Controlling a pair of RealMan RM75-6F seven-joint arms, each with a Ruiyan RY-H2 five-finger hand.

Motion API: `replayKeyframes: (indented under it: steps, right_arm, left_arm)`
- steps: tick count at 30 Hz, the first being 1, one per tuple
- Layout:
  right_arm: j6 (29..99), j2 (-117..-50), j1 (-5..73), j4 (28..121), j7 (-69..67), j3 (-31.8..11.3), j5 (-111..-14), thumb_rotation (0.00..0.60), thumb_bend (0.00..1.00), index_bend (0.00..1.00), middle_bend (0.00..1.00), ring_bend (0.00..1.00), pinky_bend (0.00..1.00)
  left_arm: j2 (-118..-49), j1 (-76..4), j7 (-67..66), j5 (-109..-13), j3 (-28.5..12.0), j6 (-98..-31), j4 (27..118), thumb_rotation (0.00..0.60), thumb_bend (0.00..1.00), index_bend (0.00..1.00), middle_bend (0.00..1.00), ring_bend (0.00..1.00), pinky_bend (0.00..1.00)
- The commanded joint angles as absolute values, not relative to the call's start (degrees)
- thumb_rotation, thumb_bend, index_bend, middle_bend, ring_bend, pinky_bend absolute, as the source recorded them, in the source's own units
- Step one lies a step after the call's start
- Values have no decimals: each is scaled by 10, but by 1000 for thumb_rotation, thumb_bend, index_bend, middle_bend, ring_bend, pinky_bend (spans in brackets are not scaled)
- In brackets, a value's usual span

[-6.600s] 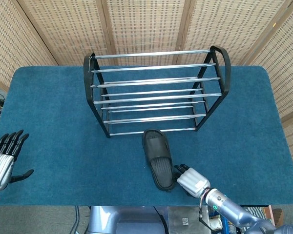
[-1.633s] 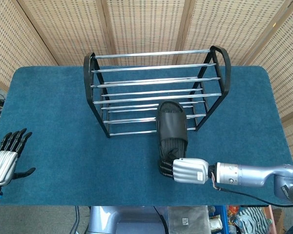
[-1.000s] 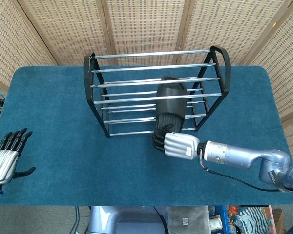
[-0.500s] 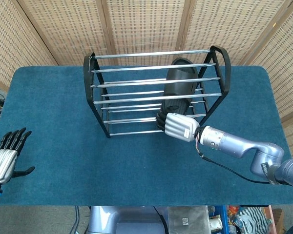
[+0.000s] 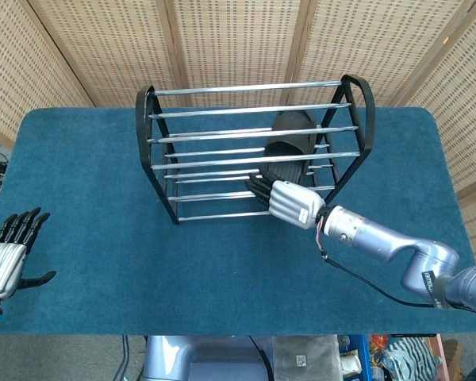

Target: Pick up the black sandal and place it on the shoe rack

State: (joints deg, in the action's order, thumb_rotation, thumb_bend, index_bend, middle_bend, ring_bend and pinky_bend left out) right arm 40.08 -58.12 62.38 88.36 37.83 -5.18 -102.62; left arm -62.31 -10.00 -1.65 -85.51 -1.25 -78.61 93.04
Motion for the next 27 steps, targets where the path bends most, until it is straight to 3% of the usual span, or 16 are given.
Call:
replayKeyframes:
  steps: [1,8,11,13,15,22,27]
  right_arm:
    - [403,-572,615,900,389,-53,-1023,600,464,190,36,0,110]
    - [448,-547,589,942,398,-50,-1039,600,427,190,33,0,110]
    - [498,-543,564,938,413,-48,-1060,600,232,173,7,0,65]
    - [506,-543,551,931,429,-51,-1052,600,52,95,0,0,9]
    - [502,-543,540,934,453,-57,-1030,600,1,25,0,0,0]
    - [514,-543,505,968,520,-71,-983,600,0,0,0,0,0]
    - [571,-530,466,988,497,-64,-996,600,0,0,0,0,0]
  left_arm:
    - [-623,-100,-17,-858,-12,-788,931,600,129,0,0,0,0]
    - [-622,-98,-15,-859,-11,-791,932,600,129,0,0,0,0]
    - [-621,-97,-14,-862,-11,-794,933,600,129,0,0,0,0]
    - [-621,-96,-16,-864,-10,-797,935,600,129,0,0,0,0]
    - [-620,-95,-18,-867,-9,-800,937,600,128,0,0,0,0]
    - [-619,-92,-17,-873,-7,-807,939,600,129,0,0,0,0]
    - [-616,-89,-6,-876,-7,-812,938,600,129,0,0,0,0]
